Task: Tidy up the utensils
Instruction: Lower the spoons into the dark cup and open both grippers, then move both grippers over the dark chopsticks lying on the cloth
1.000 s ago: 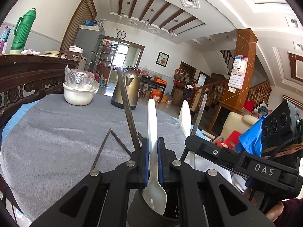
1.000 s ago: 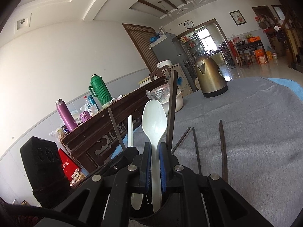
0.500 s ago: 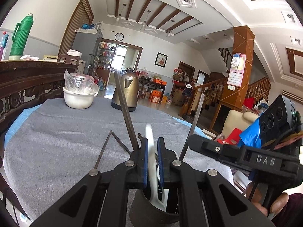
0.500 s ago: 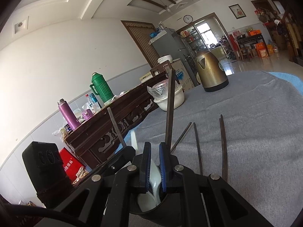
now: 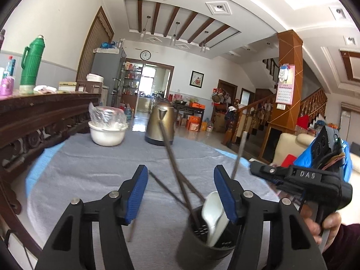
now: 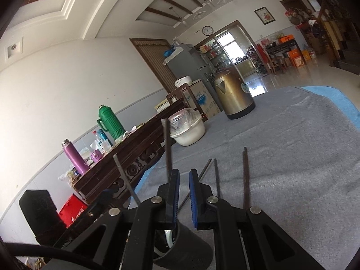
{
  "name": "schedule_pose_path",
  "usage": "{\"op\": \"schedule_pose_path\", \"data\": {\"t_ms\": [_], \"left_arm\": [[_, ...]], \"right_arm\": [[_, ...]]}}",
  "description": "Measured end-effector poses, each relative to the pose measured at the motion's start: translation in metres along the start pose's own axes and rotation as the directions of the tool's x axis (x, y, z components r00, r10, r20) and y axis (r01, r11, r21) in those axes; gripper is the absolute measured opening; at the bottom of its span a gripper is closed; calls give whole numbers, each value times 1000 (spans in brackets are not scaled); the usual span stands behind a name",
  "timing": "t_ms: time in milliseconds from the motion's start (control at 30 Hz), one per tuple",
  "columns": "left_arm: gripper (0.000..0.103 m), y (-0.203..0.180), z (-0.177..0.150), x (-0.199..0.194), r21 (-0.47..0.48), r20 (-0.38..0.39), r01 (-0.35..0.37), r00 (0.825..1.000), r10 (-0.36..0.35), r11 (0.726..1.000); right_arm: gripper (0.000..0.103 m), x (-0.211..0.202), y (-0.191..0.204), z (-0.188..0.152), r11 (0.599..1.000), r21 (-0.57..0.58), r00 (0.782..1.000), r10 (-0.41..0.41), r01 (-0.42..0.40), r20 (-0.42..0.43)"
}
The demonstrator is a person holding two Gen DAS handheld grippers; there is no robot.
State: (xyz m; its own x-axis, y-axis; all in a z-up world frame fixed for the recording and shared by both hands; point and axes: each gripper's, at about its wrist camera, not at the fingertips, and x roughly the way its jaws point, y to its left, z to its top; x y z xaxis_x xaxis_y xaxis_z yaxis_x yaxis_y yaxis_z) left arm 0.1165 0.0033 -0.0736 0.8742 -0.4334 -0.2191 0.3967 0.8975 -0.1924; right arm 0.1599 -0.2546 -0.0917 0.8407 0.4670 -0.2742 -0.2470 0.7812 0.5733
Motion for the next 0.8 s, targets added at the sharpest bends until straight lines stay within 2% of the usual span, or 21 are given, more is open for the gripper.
{"op": "schedule_pose_path", "data": {"t_ms": [67, 167, 267, 367, 467, 500, 567, 600, 633, 733, 800], "left_arm": [[71, 10, -1, 0, 9, -25, -26, 999, 26, 1000], [72, 27, -4, 6, -3, -70, -63, 996, 62, 998], [72, 50, -9, 14, -58, -135, -81, 988, 72, 995], [72, 67, -16, 25, -85, -205, -114, 974, 95, 990], [72, 80, -23, 39, -76, -283, -157, 950, 130, 985], [72, 83, -24, 45, -72, -307, -169, 942, 140, 983], [72, 89, -26, 55, -57, -356, -191, 921, 159, 980], [72, 93, -28, 63, -52, -387, -197, 908, 162, 979], [72, 96, -29, 67, -47, -404, -202, 900, 166, 978], [72, 103, -26, 79, -25, -444, -222, 876, 188, 975], [72, 106, -21, 86, -17, -451, -227, 871, 195, 974]], "right_arm": [[10, -3, -6, 2, 1000, 13, 1000, -16, 16, 6], [10, -2, -18, 2, 998, 56, 1000, -26, 27, -3], [10, 1, -27, 2, 996, 86, 999, -34, 35, -18], [10, 6, -35, 2, 994, 102, 998, -44, 47, -39], [12, 14, -44, 0, 990, 131, 997, -40, 49, -72], [15, 17, -47, 0, 990, 135, 996, -40, 51, -86], [28, 27, -54, 1, 989, 137, 991, -42, 59, -128], [41, 32, -57, 1, 988, 140, 988, -41, 62, -146], [61, 36, -60, 2, 987, 146, 986, -38, 62, -163], [62, 54, -69, 10, 988, 143, 977, -22, 54, -214], [60, 67, -70, 18, 992, 118, 967, -20, 52, -253]]}}
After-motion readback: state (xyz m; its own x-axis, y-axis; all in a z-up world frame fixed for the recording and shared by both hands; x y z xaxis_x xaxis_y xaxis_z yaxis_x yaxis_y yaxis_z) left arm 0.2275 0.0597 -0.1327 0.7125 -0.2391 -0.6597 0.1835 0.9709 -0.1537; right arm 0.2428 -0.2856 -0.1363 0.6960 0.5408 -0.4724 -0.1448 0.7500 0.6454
